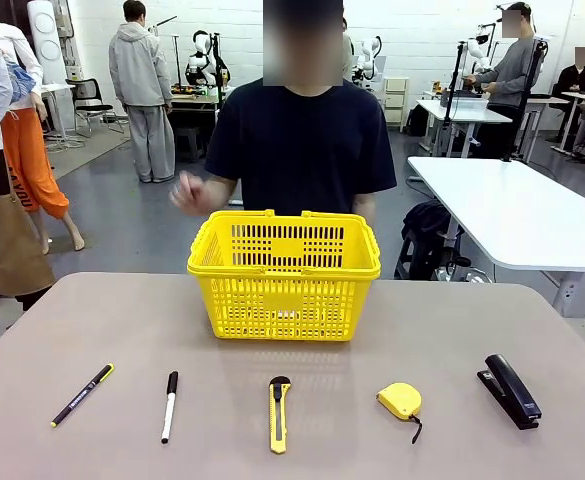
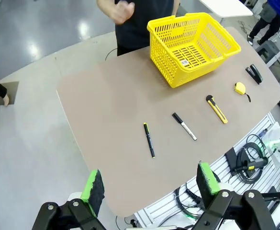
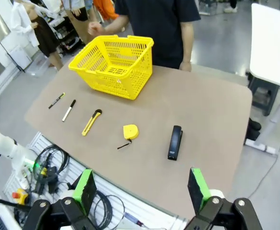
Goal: Place the items the person wants into the basket.
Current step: Pick up the item the person points to and place it in the Market Basket.
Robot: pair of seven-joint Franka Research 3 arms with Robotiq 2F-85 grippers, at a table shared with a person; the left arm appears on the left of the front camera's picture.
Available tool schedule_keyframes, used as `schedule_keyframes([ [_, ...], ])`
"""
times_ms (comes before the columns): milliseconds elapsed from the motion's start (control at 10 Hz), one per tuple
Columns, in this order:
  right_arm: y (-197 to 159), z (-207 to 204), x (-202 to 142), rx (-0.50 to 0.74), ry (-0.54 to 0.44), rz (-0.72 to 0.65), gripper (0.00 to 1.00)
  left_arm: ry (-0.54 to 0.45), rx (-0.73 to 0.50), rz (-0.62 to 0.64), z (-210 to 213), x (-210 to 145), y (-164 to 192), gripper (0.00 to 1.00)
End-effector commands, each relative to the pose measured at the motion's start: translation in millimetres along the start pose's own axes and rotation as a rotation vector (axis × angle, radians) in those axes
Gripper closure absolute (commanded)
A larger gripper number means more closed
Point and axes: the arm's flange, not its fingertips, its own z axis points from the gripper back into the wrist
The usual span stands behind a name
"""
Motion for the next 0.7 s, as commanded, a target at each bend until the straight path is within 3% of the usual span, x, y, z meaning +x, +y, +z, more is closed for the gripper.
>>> schedule_keyframes([
  [0,5.4,9.3,0.5,-0.004,-0.019,0.015,0.00,-0.012,0.006,0.000,1.7,0.1,1.2,0.00],
  [600,5.4,9.3,0.5,-0.004,-0.019,0.015,0.00,-0.012,0.006,0.000,1.7,0.1,1.2,0.00],
])
